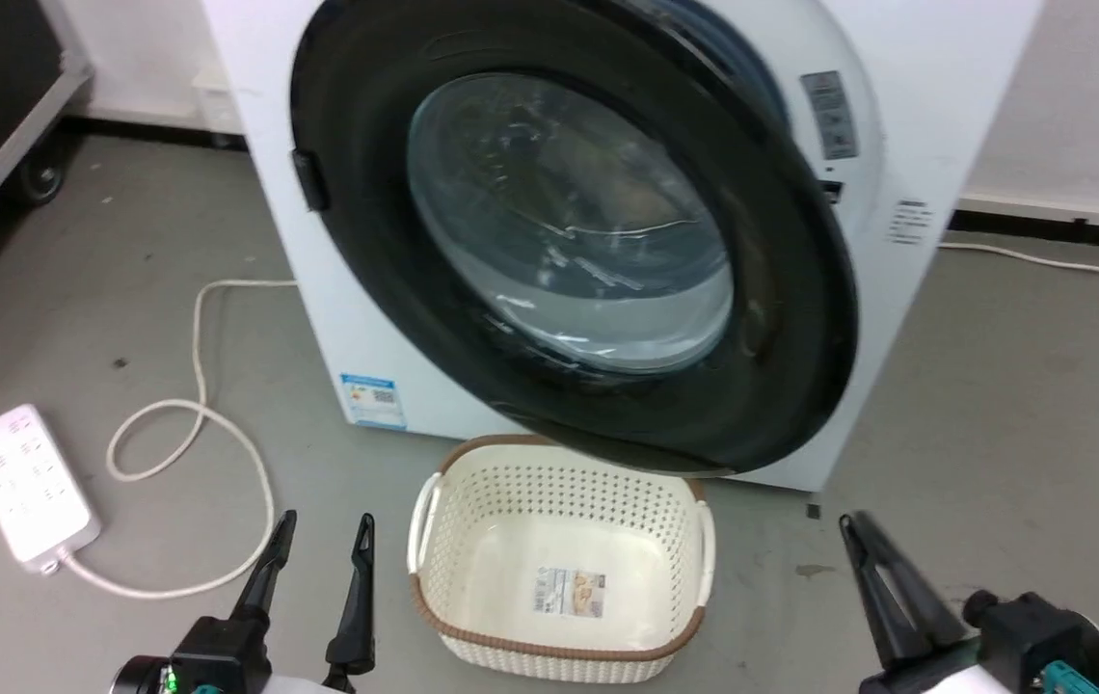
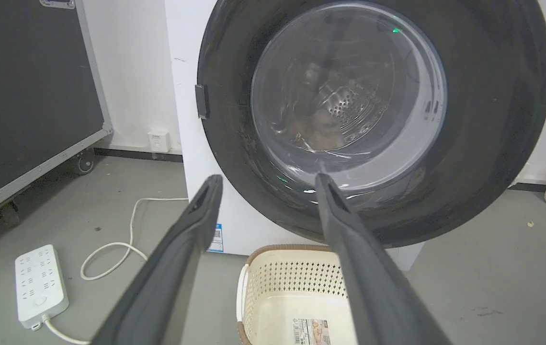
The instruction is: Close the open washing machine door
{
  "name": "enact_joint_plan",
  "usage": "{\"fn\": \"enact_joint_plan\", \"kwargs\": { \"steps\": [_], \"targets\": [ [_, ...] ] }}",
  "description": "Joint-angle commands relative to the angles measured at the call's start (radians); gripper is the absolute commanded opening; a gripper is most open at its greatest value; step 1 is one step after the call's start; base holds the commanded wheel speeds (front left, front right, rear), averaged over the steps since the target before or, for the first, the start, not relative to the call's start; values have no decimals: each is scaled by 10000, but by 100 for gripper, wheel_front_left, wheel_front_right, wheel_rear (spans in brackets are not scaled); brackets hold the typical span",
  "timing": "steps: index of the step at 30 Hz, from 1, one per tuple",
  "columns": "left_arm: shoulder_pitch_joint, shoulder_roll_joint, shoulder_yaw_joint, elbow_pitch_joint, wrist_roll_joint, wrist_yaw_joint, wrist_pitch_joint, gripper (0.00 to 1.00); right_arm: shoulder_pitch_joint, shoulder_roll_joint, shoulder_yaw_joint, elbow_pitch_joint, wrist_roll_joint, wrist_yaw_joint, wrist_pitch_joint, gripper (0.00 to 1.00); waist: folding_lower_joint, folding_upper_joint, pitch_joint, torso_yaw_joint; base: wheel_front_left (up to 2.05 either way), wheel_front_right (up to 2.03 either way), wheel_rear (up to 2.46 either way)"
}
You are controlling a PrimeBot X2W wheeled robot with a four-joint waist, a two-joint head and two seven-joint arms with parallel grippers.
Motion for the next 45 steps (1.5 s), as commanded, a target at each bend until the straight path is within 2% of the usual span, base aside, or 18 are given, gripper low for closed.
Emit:
{"fn": "enact_joint_plan", "kwargs": {
  "steps": [1, 6, 12, 18, 23, 27, 33, 39, 40, 43, 44, 45],
  "targets": [
    [88, -77, 14, -5, 135, -121, -44, 100, -107, -192, 255, -107, 164, 8, -27, 0, 0, -1, 277, 274, 0, 0, 0],
    [-274, -388, -98, 93, 369, -308, -45, 100, -1274, -1059, 999, -295, 536, 8, 314, 0, 0, -1, 1128, 698, 0, 0, 0],
    [-842, -763, -141, 147, 517, -343, -45, 100, -3300, -2491, 1842, -186, 1349, 8, 1024, 0, 0, -1, 2202, 1184, 0, 0, 0],
    [-1276, -996, -234, 84, 622, -326, -45, 100, -5247, -3734, 2036, 566, 2521, 8, 1583, 0, 0, -1, 2966, 1532, 0, 0, 0],
    [-1596, -1087, -353, 69, 605, -295, -45, 100, -6587, -4424, 1970, 1532, 3353, 8, 1919, 0, 0, -1, 3341, 1783, 0, 0, 0],
    [-1785, -1118, -476, 12, 540, -238, -45, 100, -7489, -4723, 1880, 2474, 3665, 8, 1974, 0, 0, -1, 3576, 1951, 0, 0, 0],
    [-2005, -1130, -644, -39, 280, -53, -45, 100, -8832, -4642, 1585, 4117, 3611, 8, 2082, 0, 0, -1, 3831, 2068, 0, 0, 0],
    [-2041, -1132, -704, 3, 211, 51, -45, 100, -9940, -4207, 975, 5834, 3466, 8, 1954, 0, 0, -1, 3848, 2103, 0, 0, 0],
    [-1988, -1133, -615, 50, 187, 75, -45, 100, -10094, -3847, 1029, 6541, 3470, 8, 1499, 0, 0, -1, 3573, 1987, 0, 0, 0],
    [-1937, -1133, -521, 108, 207, 21, -45, 100, -9783, -3667, 1347, 6652, 3615, 8, 1159, 0, 0, -1, 3239, 1837, 0, 0, 0],
    [-1918, -1133, -474, 128, 213, -4, -45, 100, -9635, -3645, 1514, 6631, 3629, 8, 1008, 17, 0, -1, 3093, 1771, 0, 0, 0],
    [-1894, -1133, -423, 159, 227, -35, -45, 100, -9461, -3641, 1710, 6584, 3582, 8, 815, 58, 0, -1, 2931, 1696, 0, 0, 0]
  ]
}}
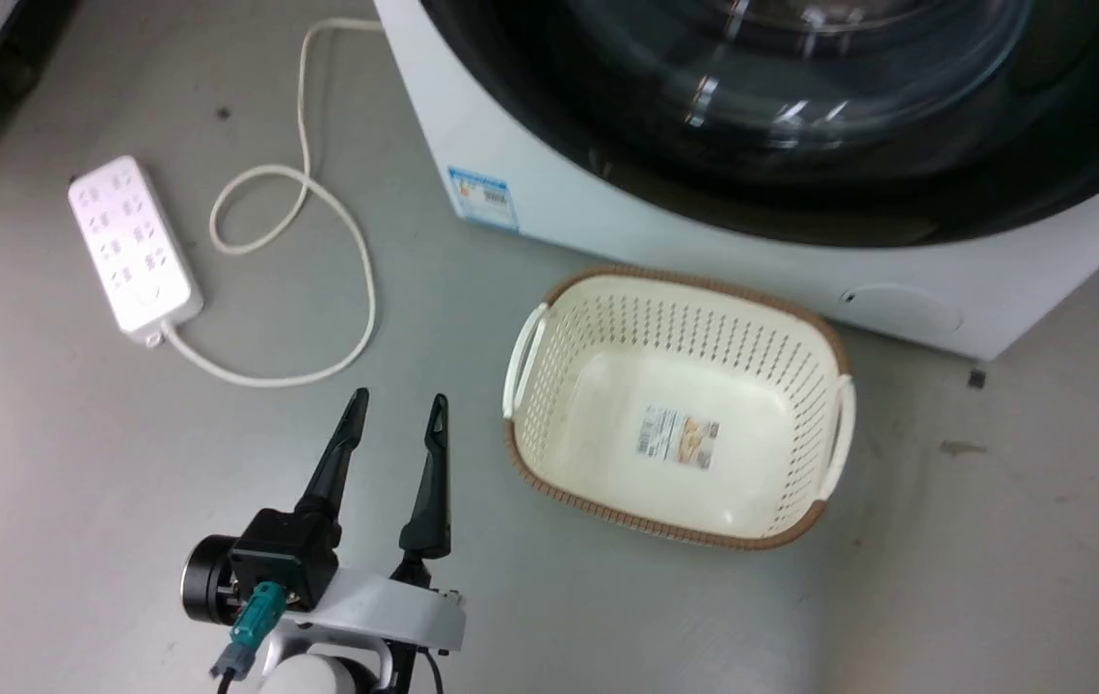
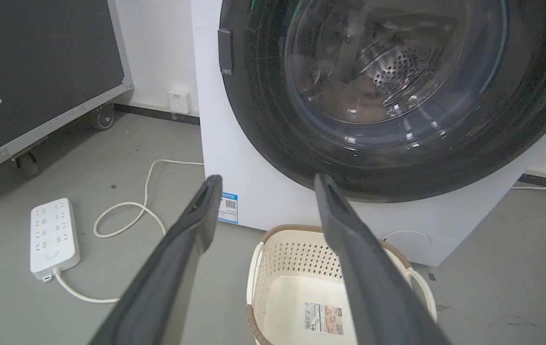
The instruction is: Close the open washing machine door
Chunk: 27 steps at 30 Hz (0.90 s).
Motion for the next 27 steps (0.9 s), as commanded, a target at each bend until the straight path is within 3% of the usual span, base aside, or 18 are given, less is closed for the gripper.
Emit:
{"fn": "enact_joint_plan", "kwargs": {
  "steps": [1, 5, 6, 13, 15, 16, 20, 27],
  "targets": [
    [51, -4, 136, 72, 21, -114, -45, 100, 455, 6, 373, -90, -50, -57, -400, 100, 0, -1, -546, -291, 0, 0, 0],
    [190, -4, 335, 195, 70, -232, -45, 100, 1133, 202, 724, -327, 73, -57, -766, 100, 0, -1, -1121, -589, 0, 0, 0],
    [484, -4, 558, 414, 130, -486, -45, 100, 2330, 369, 1382, -844, -144, -57, -1008, 100, 0, -1, -1940, -1016, 0, 0, 0],
    [1029, 96, 861, 673, 271, -735, -45, 100, 4196, 832, 1004, -1965, -560, -57, -1109, 100, 0, -1, -2990, -1640, 0, 0, 0],
    [1183, 94, 934, 681, 296, -797, -45, 100, 4844, 981, 516, -2475, -918, -57, -1112, 100, 0, -1, -3206, -1784, 0, 0, 0],
    [1360, 93, 1059, 655, 315, -874, -45, 100, 5887, 1422, -531, -3197, -1521, -57, -1114, 100, 0, -1, -3383, -2000, 0, 0, 0],
    [1510, 91, 1130, 614, 389, -985, -45, 100, 7323, 2378, -2076, -4380, -2562, -57, -1115, 100, 0, -1, -3493, -2197, 0, 0, 0],
    [1751, 77, 1292, 576, 468, -1077, -45, 100, 9351, 4055, -3415, -5826, -3842, -57, -1116, 100, 0, -1, -3523, -2441, 0, 0, 0]
  ]
}}
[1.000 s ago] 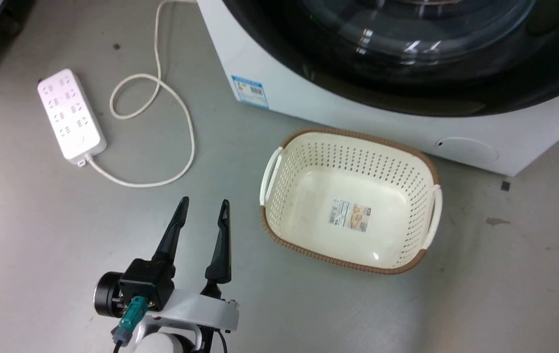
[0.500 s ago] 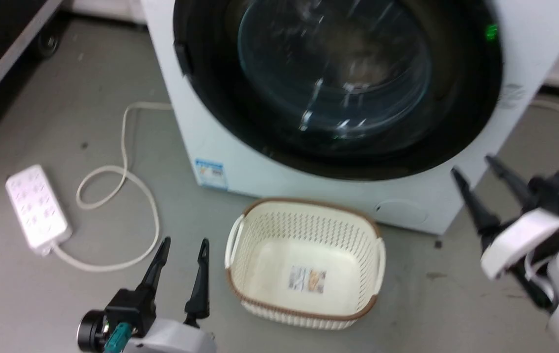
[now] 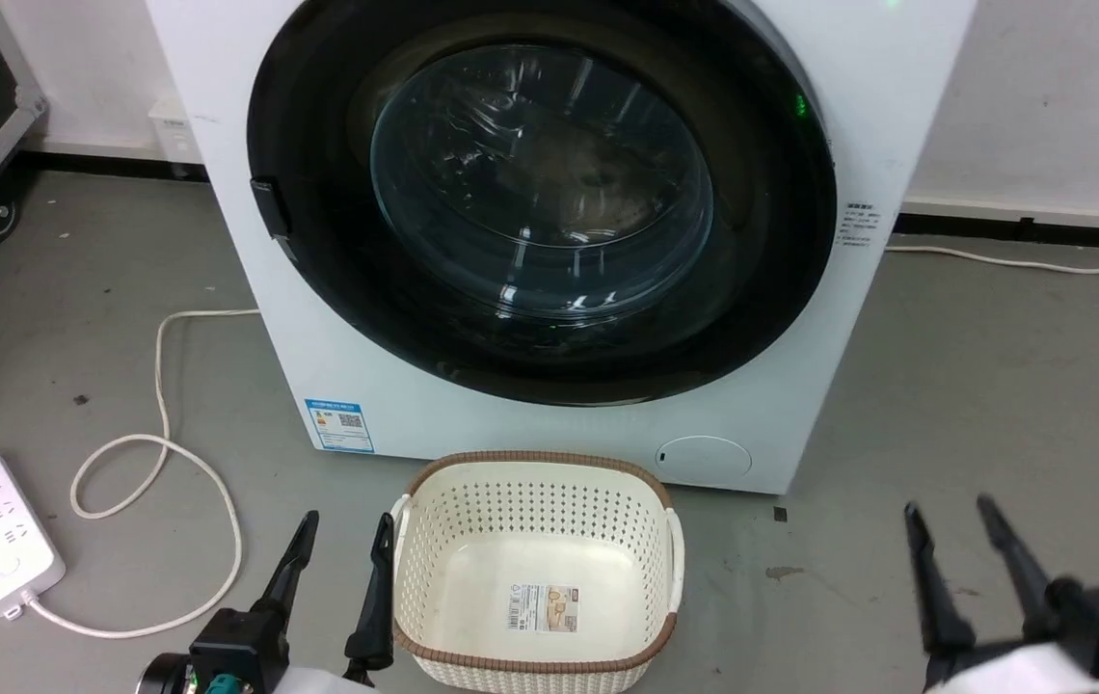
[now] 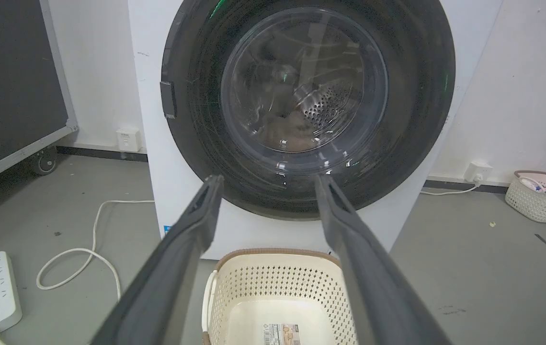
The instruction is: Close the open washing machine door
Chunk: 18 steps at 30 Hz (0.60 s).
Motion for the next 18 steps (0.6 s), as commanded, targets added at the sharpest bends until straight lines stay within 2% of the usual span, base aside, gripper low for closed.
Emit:
{"fn": "enact_joint_plan", "kwargs": {
  "steps": [1, 12, 13, 18],
  "targets": [
    [128, 21, 48, -5, 82, -41, -43, 100, 289, 142, -83, -131, -164, -7, -24, 100, 2, 0, 4, -45, 0, 0, 0],
    [93, -4, 133, 351, 145, -162, -43, 100, 798, 549, -20, -449, -499, -7, 93, 100, 2, 0, 47, -171, 0, 0, 0],
    [35, -17, 123, 360, 79, -142, 0, 0, 628, 499, -27, -395, -462, 0, 102, 0, 2, 0, 47, -171, 0, 0, 0],
    [29, -25, 127, 359, 79, -135, 46, 0, 606, 500, -25, -412, -473, 0, 133, 0, 2, 0, 52, -175, 0, 0, 0]
  ]
}}
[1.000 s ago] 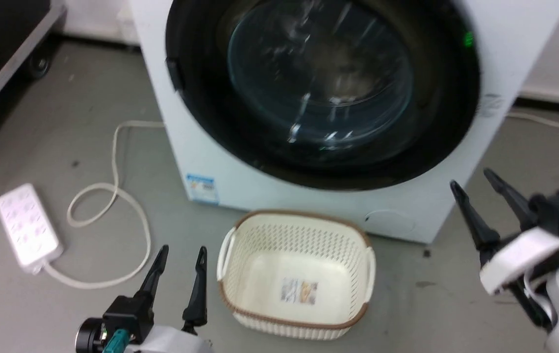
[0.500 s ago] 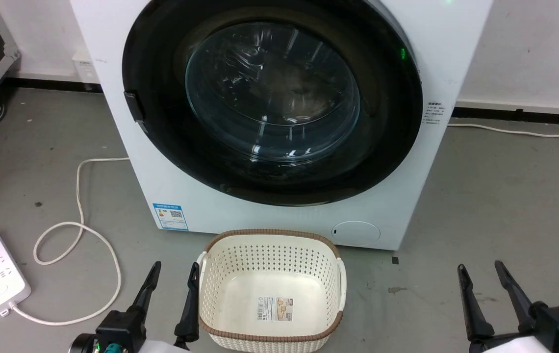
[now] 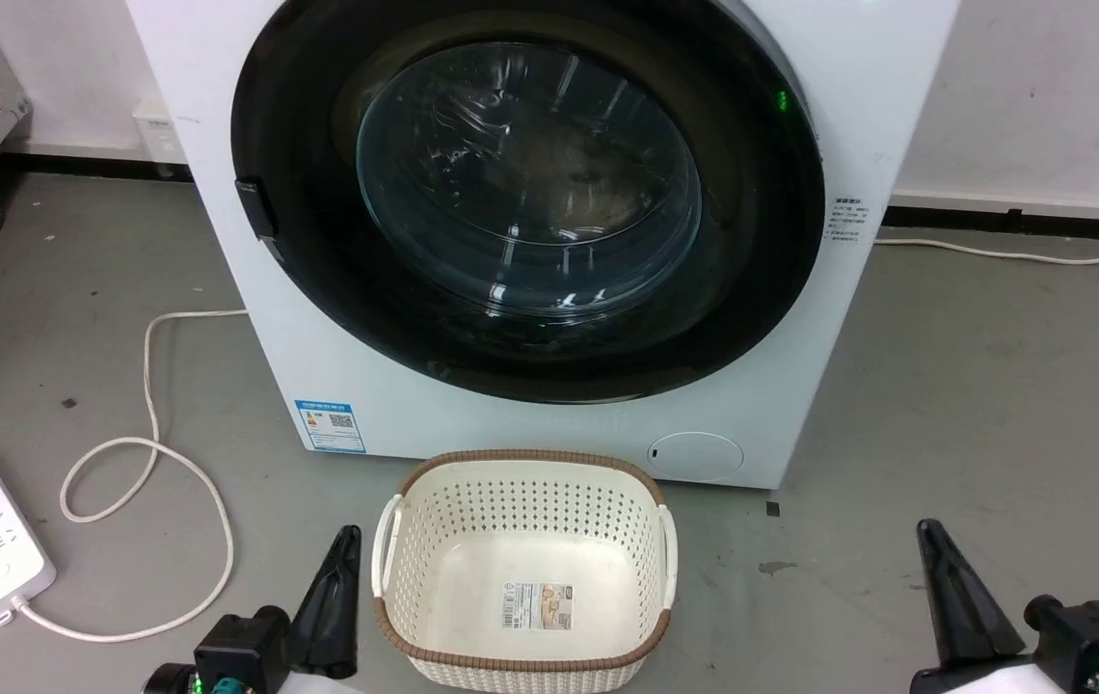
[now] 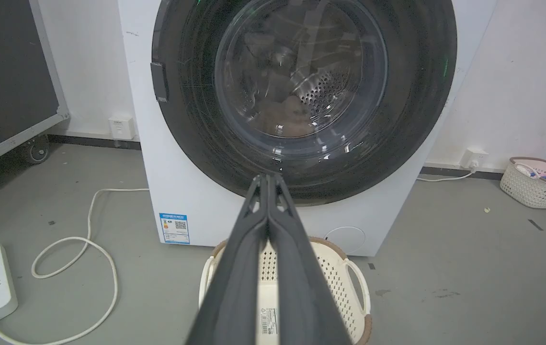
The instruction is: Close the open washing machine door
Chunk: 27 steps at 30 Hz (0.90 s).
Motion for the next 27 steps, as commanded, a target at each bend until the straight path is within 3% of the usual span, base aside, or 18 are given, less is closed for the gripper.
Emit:
{"fn": "enact_joint_plan", "kwargs": {
  "steps": [1, 27],
  "targets": [
    [-9, 1, 17, -29, 30, 18, 49, 0, -13, 2, 12, -27, -21, 0, 47, 0, 0, 0, 4, -2, 0, 0, 0],
    [-111, -6, 167, -349, 369, 215, 621, 0, -153, 23, 119, -312, -256, -2, 599, 0, 0, 0, 65, -46, 0, 0, 0]
  ]
}}
